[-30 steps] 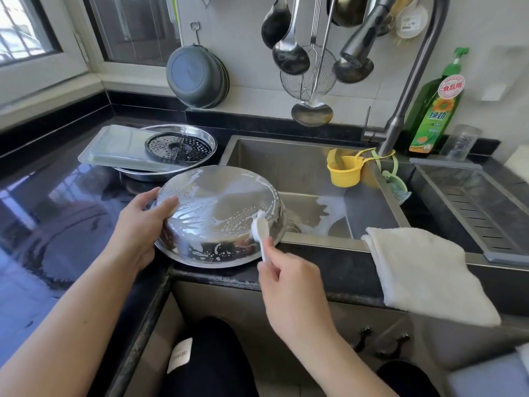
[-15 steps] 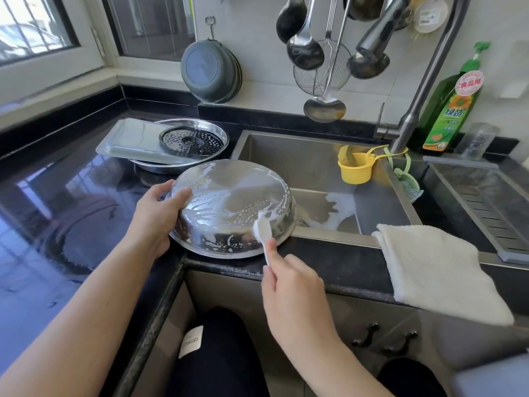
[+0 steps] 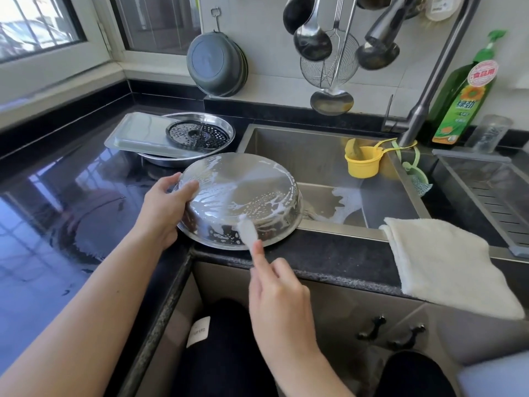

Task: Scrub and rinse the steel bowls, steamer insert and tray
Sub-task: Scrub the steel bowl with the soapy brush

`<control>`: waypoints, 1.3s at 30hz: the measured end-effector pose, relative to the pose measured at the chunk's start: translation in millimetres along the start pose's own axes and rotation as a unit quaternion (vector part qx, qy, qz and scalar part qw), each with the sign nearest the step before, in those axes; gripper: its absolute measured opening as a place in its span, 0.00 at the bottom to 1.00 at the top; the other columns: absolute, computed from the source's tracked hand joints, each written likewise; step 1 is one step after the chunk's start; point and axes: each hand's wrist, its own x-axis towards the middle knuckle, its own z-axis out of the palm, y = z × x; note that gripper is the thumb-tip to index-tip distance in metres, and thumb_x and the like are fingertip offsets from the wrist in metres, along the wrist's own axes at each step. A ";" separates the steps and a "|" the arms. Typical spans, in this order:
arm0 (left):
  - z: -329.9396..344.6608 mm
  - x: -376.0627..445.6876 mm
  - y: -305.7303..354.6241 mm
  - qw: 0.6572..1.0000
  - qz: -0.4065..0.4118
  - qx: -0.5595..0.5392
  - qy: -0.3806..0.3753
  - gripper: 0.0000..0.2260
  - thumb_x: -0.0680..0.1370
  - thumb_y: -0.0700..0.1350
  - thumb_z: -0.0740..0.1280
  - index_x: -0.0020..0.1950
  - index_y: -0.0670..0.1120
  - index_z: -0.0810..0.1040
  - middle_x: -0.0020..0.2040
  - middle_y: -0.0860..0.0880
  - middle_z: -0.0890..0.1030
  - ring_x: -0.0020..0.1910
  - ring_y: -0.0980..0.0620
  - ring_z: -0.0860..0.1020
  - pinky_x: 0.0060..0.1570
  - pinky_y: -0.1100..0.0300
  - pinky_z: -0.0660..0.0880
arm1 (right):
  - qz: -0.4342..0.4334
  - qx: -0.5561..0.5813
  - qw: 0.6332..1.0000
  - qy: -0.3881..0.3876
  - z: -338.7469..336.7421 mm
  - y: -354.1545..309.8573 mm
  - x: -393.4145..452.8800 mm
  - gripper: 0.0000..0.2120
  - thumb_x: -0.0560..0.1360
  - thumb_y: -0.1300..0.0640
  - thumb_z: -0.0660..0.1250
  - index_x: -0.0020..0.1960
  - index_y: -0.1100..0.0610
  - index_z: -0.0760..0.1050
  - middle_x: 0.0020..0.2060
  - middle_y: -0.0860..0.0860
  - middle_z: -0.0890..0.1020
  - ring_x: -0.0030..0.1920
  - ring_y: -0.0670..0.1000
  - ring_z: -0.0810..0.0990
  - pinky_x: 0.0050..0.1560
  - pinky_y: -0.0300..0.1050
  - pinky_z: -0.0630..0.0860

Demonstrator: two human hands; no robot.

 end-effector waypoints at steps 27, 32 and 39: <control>-5.8 4.1 -5.1 0.999 -0.009 0.024 -0.023 0.28 0.75 0.50 0.77 0.74 0.49 0.76 0.59 0.48 0.85 0.55 0.50 0.85 0.65 0.45 0.78 | -0.178 -0.162 0.891 -0.385 -72.9 18.5 179.8 0.17 0.86 0.48 0.55 0.71 0.34 0.70 0.36 0.41 0.73 0.43 0.50 0.78 0.45 0.52 0.76; -7.4 4.1 -4.8 0.999 -0.015 0.025 -0.029 0.32 0.70 0.55 0.78 0.73 0.51 0.76 0.59 0.48 0.85 0.55 0.50 0.85 0.65 0.45 0.78 | -0.129 -0.207 0.895 -0.375 -71.7 22.9 203.4 0.20 0.85 0.53 0.55 0.72 0.35 0.70 0.41 0.46 0.74 0.39 0.54 0.76 0.38 0.50 0.72; -6.7 9.2 -7.8 0.999 -0.016 0.021 -0.032 0.32 0.69 0.57 0.79 0.71 0.53 0.77 0.58 0.48 0.85 0.55 0.49 0.86 0.64 0.45 0.79 | -0.183 -0.224 0.889 -0.356 -69.7 19.6 194.4 0.22 0.85 0.56 0.55 0.74 0.38 0.69 0.42 0.47 0.76 0.41 0.55 0.77 0.41 0.51 0.74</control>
